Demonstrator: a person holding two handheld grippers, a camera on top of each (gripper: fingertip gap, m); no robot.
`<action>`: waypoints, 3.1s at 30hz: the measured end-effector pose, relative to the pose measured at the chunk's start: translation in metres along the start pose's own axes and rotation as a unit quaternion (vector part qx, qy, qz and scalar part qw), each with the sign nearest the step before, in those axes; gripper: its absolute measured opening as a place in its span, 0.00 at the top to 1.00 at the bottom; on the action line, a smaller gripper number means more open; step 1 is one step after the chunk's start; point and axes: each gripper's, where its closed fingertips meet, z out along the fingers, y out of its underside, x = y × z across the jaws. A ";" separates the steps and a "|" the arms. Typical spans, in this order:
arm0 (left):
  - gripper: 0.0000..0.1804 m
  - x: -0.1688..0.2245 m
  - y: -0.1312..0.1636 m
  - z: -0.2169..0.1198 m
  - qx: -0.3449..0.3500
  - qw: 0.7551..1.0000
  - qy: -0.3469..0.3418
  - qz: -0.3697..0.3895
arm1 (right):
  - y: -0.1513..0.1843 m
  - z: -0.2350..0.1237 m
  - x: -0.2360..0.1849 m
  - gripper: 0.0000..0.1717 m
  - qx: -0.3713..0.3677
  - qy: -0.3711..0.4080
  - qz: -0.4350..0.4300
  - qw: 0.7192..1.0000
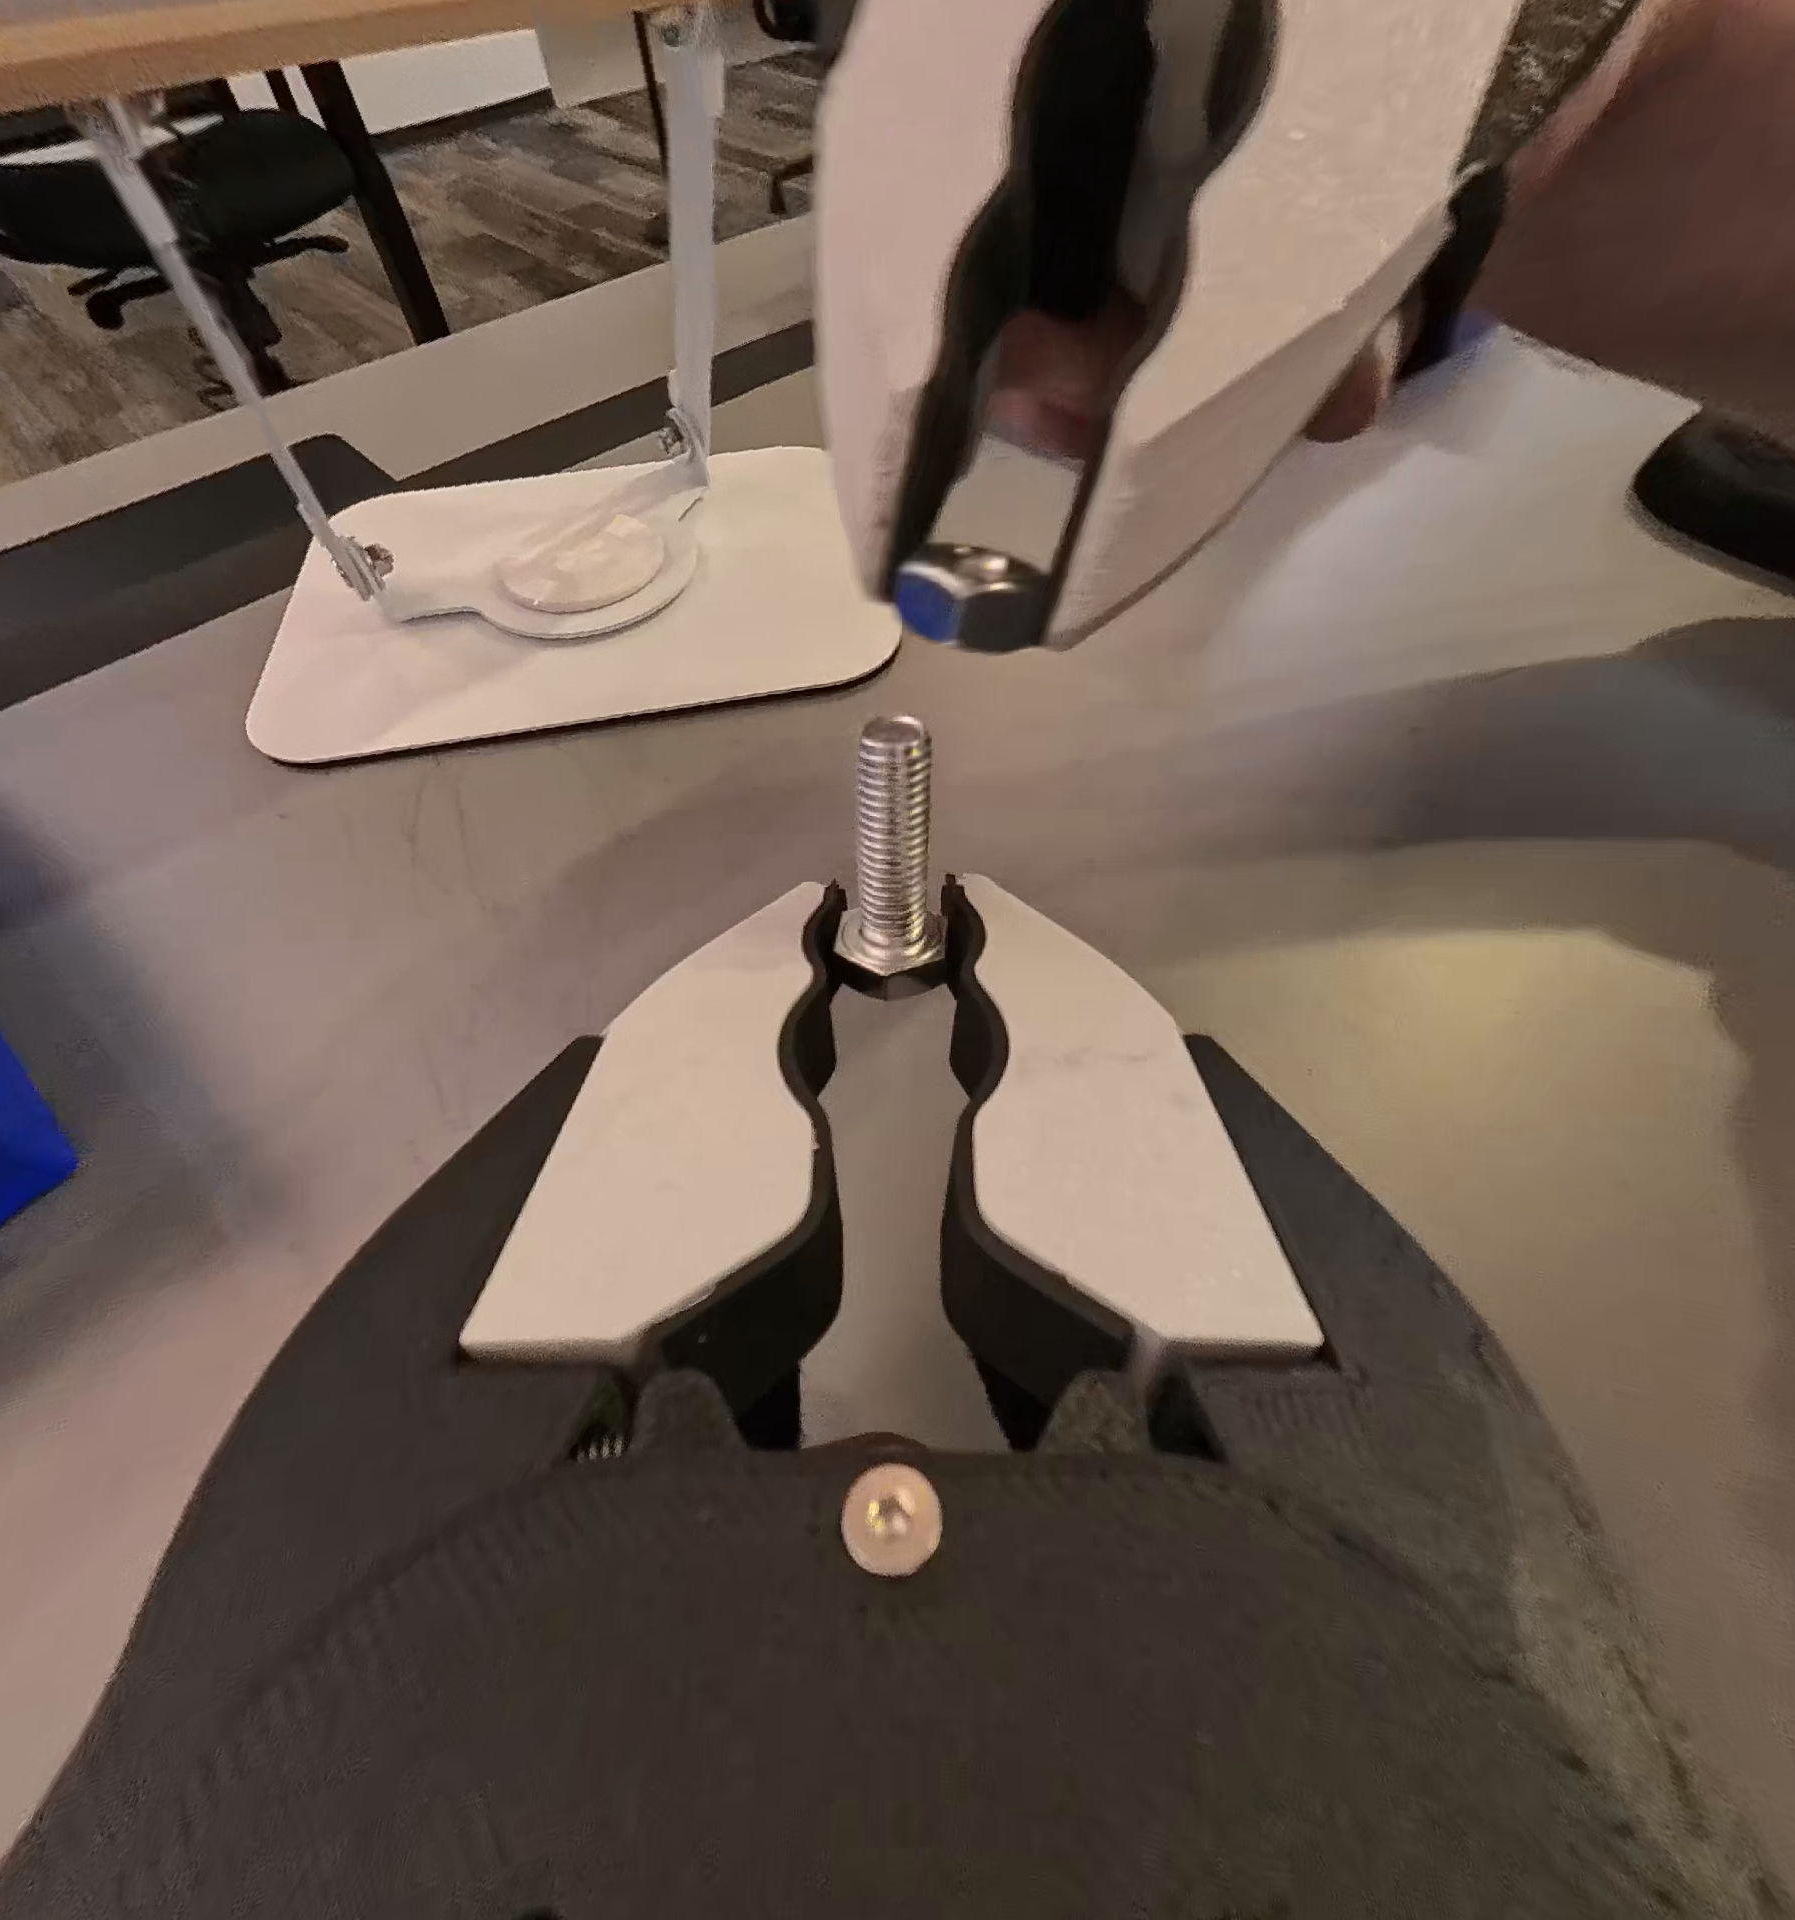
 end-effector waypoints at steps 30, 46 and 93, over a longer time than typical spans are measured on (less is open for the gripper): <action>0.90 -0.008 0.002 0.000 -0.027 0.996 -0.057 0.056 | 0.003 0.016 0.003 0.90 -0.034 0.003 0.072 0.997; 0.90 -0.013 0.003 0.002 -0.027 0.995 -0.084 0.042 | 0.005 0.017 0.009 0.90 -0.020 0.073 0.151 0.986; 0.90 -0.004 0.001 0.009 -0.017 0.997 -0.067 0.034 | 0.010 0.019 0.006 0.86 -0.051 0.067 0.148 0.985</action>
